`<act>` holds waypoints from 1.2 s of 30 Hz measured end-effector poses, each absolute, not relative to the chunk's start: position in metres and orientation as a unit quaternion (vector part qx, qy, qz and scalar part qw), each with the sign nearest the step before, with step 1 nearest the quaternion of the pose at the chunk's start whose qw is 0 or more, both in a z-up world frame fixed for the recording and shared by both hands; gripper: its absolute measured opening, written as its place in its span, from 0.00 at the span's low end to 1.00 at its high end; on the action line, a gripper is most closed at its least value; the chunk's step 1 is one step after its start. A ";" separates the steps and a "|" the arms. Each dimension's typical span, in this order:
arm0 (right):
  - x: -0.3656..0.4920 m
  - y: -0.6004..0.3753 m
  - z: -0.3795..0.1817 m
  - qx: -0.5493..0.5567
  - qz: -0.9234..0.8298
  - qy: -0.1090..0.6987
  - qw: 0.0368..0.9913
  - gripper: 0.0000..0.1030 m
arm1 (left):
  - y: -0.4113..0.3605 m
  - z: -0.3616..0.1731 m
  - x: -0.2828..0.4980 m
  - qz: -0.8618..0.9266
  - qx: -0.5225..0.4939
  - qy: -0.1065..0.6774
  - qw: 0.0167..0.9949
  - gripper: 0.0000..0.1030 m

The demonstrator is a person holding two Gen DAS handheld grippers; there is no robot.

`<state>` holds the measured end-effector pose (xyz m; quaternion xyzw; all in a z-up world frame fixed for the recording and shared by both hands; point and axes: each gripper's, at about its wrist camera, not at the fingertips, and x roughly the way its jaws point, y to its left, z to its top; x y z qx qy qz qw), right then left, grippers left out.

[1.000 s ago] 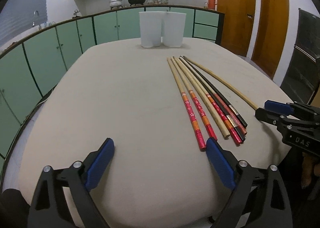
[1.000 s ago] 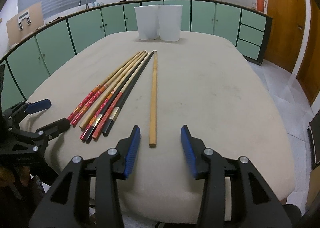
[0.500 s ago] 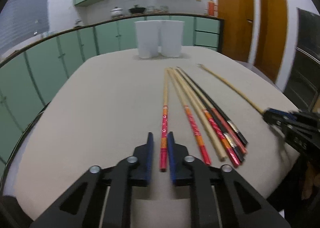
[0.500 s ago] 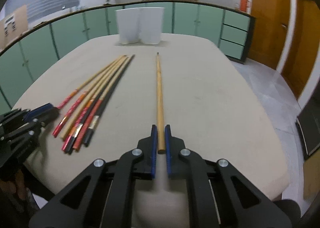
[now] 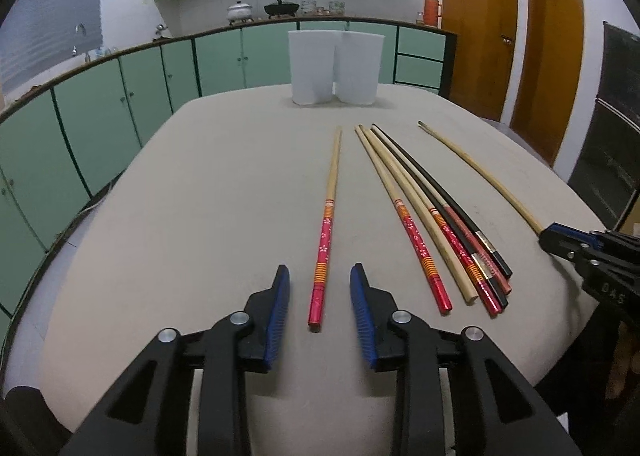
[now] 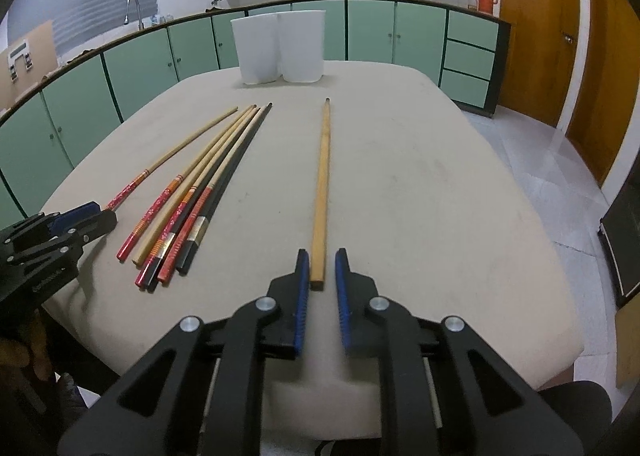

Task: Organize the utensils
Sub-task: 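Grasp the plain wooden chopstick with the right tool while the left tool grasps a red-patterned chopstick, then carry both chopsticks to the white cup holder and release them into the cups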

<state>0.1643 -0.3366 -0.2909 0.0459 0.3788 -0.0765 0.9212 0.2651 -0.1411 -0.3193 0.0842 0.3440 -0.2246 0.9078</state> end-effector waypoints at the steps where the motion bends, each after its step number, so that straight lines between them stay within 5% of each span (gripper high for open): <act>1: 0.165 -0.337 -0.290 0.046 -0.077 0.380 0.921 0.11 | -0.142 -0.319 0.265 -0.233 0.080 0.347 0.905 0.11; 3: 0.166 -0.337 -0.289 0.049 -0.074 0.383 0.919 0.06 | -0.143 -0.316 0.263 -0.253 0.072 0.354 0.897 0.06; 21: 0.139 -0.331 -0.160 0.036 -0.058 0.282 0.957 0.06 | -0.122 -0.206 0.252 -0.256 0.015 0.327 0.910 0.06; 36: 0.188 -0.340 -0.104 0.006 -0.014 0.316 0.949 0.06 | -0.131 -0.136 0.261 -0.263 0.036 0.298 0.917 0.06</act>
